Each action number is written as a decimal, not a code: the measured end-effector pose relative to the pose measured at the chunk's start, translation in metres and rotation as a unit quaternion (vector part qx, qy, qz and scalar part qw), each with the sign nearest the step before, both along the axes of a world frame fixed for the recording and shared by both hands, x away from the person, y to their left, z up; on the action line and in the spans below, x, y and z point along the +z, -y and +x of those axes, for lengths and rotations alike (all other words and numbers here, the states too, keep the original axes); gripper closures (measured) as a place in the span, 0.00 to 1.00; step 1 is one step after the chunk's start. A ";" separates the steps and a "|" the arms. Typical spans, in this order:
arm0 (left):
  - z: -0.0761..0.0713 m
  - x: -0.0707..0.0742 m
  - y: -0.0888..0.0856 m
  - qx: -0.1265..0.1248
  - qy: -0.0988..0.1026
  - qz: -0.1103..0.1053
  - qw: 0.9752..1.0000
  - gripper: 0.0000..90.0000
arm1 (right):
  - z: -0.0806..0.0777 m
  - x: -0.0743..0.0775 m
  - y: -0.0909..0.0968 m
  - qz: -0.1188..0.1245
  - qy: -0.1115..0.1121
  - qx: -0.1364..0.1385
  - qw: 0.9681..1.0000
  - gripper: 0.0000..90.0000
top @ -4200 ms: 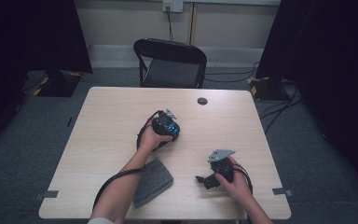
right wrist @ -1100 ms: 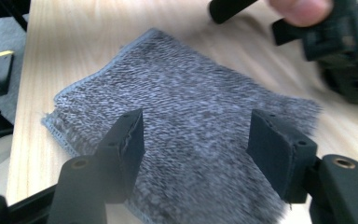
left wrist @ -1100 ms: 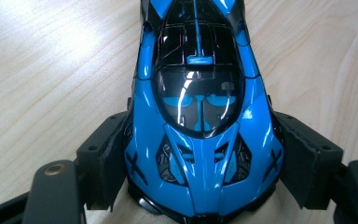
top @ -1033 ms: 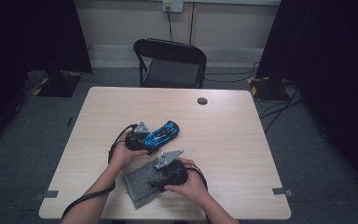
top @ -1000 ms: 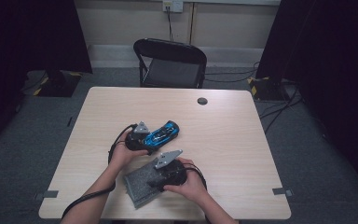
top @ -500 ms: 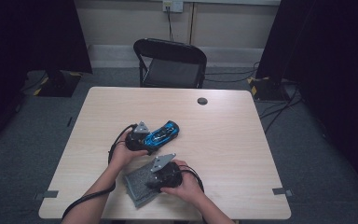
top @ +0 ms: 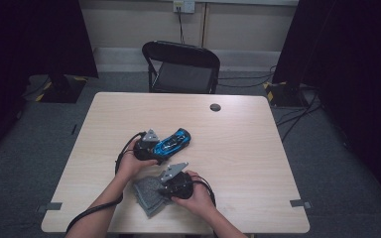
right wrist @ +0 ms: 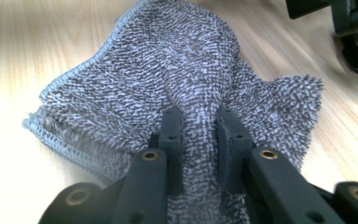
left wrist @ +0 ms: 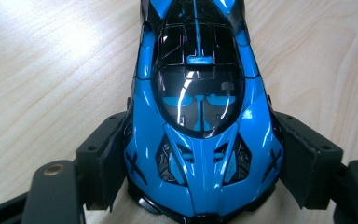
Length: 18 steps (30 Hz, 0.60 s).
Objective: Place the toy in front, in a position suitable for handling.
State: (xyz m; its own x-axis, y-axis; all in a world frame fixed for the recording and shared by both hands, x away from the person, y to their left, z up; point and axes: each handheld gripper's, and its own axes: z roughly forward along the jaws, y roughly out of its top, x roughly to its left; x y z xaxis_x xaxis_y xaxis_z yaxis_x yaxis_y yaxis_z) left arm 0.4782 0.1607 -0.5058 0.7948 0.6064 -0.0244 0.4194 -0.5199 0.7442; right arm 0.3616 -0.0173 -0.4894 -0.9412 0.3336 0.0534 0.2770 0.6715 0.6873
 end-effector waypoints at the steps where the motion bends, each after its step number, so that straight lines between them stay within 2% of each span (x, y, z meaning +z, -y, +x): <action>1: 0.000 0.000 0.000 0.000 0.000 0.000 1.000 0.28 | 0.000 0.000 0.000 0.000 -0.003 -0.001 1.000 0.84; 11: -0.001 0.000 0.000 0.002 -0.002 0.002 1.000 0.26 | 0.004 0.002 0.005 0.020 -0.030 -0.021 0.999 0.87; 18: -0.002 0.000 -0.001 0.004 -0.002 0.008 1.000 0.20 | 0.009 0.013 0.018 0.018 -0.029 -0.032 0.999 0.88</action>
State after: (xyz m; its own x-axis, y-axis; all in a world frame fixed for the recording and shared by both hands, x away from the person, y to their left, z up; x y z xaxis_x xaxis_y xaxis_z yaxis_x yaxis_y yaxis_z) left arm 0.4762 0.1618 -0.5058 0.7903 0.6125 -0.0180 0.4260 -0.5280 0.7347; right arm 0.3704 -0.0352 -0.4762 -0.9134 0.3890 0.1200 0.3577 0.6261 0.6929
